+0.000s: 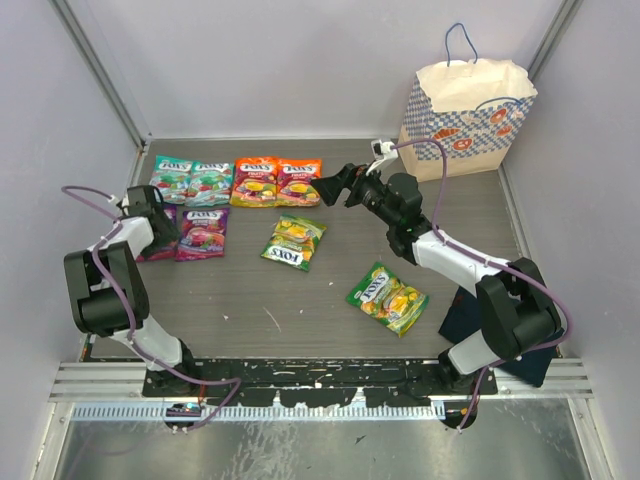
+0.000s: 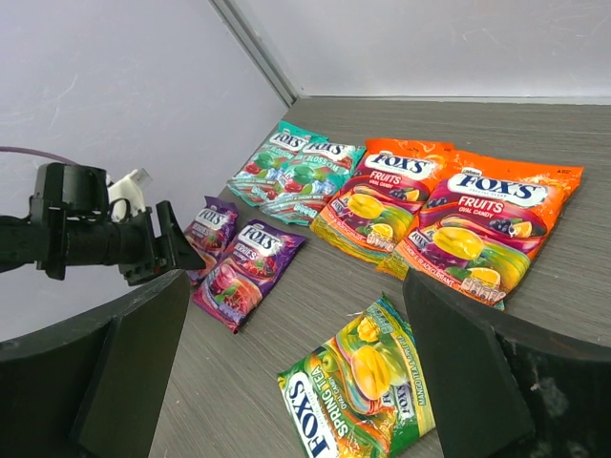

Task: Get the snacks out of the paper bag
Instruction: Adjust the snack at the center of the board.

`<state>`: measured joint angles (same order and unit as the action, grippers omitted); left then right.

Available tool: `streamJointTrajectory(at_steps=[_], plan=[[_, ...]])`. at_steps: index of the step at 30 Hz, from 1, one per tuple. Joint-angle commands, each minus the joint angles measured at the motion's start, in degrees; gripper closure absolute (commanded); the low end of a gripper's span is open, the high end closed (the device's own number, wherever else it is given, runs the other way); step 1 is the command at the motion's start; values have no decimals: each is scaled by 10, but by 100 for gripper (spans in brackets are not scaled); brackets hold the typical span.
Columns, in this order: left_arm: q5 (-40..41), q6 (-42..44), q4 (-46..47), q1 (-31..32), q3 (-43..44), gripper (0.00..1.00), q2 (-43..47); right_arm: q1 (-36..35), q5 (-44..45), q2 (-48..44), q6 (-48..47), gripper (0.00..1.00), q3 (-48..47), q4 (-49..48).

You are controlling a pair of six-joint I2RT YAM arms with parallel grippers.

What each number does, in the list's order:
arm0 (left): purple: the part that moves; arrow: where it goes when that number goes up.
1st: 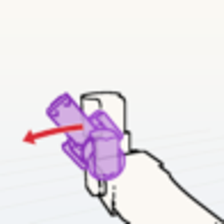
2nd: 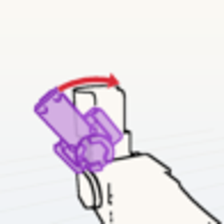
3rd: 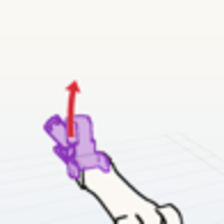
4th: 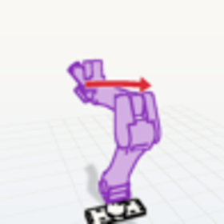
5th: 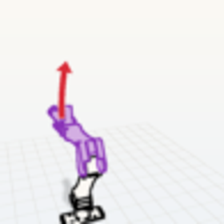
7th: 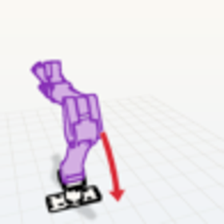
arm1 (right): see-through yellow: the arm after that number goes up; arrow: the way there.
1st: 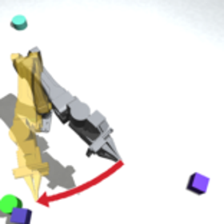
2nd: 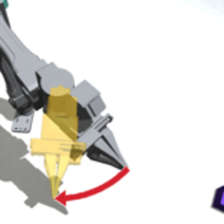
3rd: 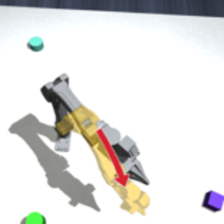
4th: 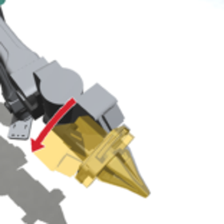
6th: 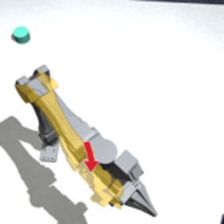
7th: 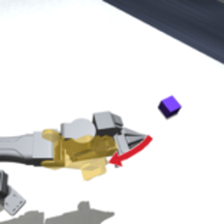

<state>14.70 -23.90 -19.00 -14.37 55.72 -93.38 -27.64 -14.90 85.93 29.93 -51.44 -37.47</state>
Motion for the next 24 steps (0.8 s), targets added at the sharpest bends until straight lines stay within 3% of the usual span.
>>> streamJointTrajectory(at_steps=[1, 7, 12, 21, 24], plan=[[-1, -29, 50, -9, -5, 38, -25, 3, -10, 0, 1, 0, -14, -41], [-23, -59, 73, -30, -47, 46, -1, 5, -12, 0, 5, 0, -10, -43], [-48, -70, 70, -30, -61, 46, 38, 4, -15, 1, 9, 0, -8, -45], [-87, -51, -14, -29, 29, 22, 159, 6, -13, 1, 8, 0, -12, -40], [-62, 11, -46, 44, 69, 15, 186, 6, 8, -2, 7, 0, -21, -9]])
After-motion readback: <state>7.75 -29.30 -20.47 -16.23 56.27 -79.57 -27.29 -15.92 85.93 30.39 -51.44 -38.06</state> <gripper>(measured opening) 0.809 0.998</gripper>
